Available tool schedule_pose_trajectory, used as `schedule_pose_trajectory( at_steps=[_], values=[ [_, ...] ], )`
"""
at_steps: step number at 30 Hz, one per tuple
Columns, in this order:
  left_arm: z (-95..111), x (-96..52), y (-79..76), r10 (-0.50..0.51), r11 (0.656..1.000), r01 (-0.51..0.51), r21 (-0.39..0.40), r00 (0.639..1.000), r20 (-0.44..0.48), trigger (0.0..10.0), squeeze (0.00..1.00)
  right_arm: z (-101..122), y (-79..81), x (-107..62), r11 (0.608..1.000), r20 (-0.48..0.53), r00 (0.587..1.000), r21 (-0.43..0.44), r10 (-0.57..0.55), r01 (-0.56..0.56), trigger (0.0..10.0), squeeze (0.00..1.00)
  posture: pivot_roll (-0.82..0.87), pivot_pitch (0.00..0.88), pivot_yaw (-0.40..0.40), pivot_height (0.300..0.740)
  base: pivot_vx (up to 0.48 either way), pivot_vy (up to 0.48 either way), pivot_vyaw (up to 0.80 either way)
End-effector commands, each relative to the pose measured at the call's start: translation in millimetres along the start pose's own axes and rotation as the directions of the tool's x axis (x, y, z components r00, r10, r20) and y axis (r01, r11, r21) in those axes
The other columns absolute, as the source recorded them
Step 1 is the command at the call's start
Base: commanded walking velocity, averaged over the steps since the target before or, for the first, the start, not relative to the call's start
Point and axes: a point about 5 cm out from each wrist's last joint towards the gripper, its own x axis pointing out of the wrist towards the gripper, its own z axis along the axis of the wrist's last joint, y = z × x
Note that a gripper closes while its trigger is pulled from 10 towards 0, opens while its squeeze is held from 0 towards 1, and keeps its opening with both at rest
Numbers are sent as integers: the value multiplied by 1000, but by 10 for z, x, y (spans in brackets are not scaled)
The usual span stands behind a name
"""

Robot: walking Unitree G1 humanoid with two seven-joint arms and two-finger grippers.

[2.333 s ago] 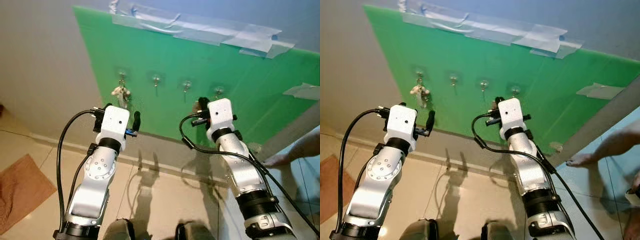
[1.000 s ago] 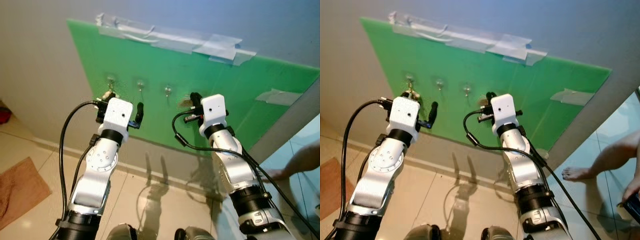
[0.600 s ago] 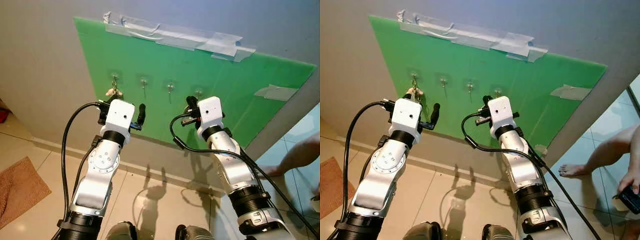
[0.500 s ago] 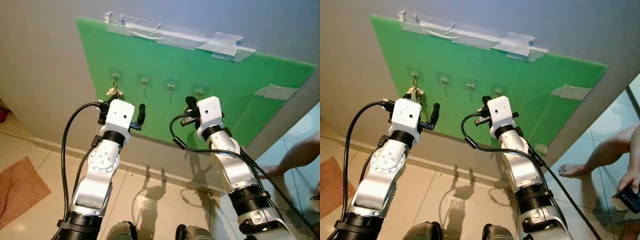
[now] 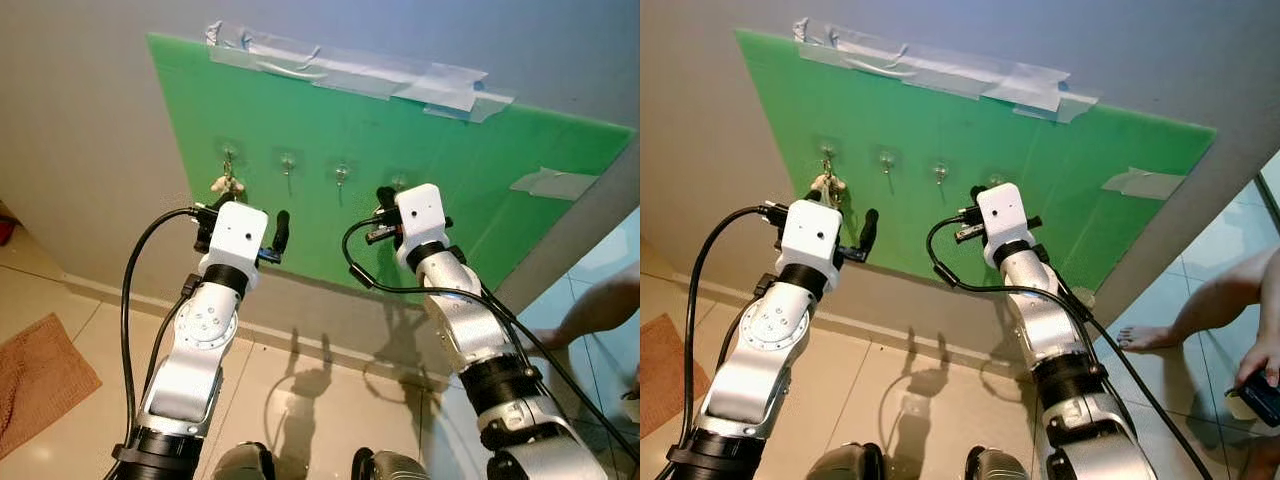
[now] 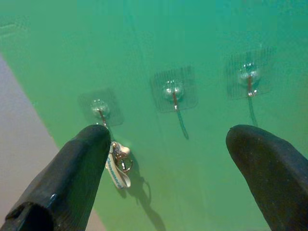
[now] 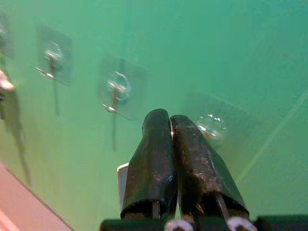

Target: Setting the table

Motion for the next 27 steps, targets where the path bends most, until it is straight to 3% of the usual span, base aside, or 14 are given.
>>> schedule_pose_trajectory(
  at_steps=[1, 15, 27],
  values=[
    [17, -16, 15, -2, 1000, 2, 14, 1000, 2, 10000, 0, 9, -42, 23, 1000, -1, 1000, -25, -18, 18, 10000, 0, -3, 125, -22, 740, 0, 0, 0],
    [4, -59, 36, 2, 1000, -1, 21, 1000, -12, 10000, 0, -31, 10, 78, 997, -33, 999, -76, 4, -6, 10000, 0, 6, 139, -22, 740, 0, 0, 0],
    [0, -57, 23, -4, 1000, 5, 19, 1000, -17, 10000, 0, -157, -27, 14, 998, -88, 995, 46, -40, 44, 10000, 0, -1, 141, -22, 740, 0, 0, 0]
  ],
)
